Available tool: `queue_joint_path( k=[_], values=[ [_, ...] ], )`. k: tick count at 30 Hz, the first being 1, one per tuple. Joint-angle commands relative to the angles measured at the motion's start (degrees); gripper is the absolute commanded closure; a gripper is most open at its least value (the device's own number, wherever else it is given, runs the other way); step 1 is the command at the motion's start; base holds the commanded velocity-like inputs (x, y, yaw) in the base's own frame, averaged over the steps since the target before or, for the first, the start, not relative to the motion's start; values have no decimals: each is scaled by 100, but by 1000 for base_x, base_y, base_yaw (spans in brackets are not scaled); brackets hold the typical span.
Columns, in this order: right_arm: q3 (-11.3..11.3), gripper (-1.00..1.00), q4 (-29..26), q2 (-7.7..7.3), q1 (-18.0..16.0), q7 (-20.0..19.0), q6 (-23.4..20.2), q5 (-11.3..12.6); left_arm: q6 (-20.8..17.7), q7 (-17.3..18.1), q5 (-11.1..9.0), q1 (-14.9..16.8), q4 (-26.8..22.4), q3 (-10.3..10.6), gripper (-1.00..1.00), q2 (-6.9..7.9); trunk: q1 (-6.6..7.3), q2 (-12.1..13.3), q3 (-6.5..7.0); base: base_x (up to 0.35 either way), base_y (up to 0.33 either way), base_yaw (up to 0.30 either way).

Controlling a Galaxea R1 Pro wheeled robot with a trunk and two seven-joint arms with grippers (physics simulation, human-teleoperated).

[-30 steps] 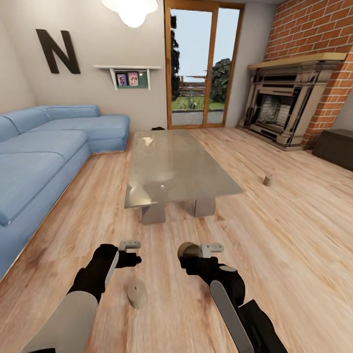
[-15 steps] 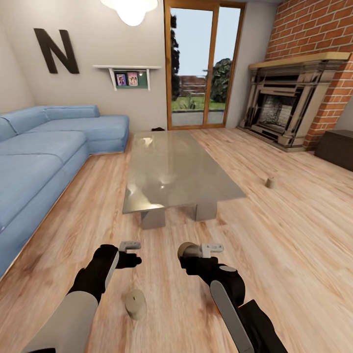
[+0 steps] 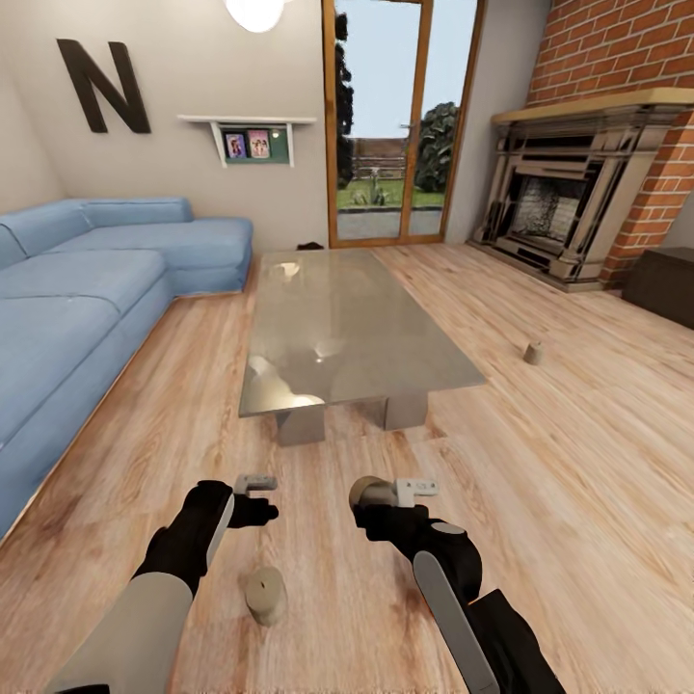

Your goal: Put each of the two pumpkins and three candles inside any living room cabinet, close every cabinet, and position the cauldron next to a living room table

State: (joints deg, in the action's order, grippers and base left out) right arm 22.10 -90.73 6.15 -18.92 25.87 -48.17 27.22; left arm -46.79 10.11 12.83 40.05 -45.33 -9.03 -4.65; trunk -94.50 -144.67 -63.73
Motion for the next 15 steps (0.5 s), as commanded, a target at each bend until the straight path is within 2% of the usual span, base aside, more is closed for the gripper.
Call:
queue_joint_path(
  k=[1, 15],
  values=[
    [5, 100, -6, 0, -4, 58, -8, 61, -24, 53, 64, 3, -2, -30, -100, -8, -1, -4, -28, 0, 0, 0],
    [5, 100, -6, 0, -6, 58, -8, 64, -10, 53, 79, 3, 16, -29, -100, -6, -37, -23, -338, 0, 0, 0]
  ],
)
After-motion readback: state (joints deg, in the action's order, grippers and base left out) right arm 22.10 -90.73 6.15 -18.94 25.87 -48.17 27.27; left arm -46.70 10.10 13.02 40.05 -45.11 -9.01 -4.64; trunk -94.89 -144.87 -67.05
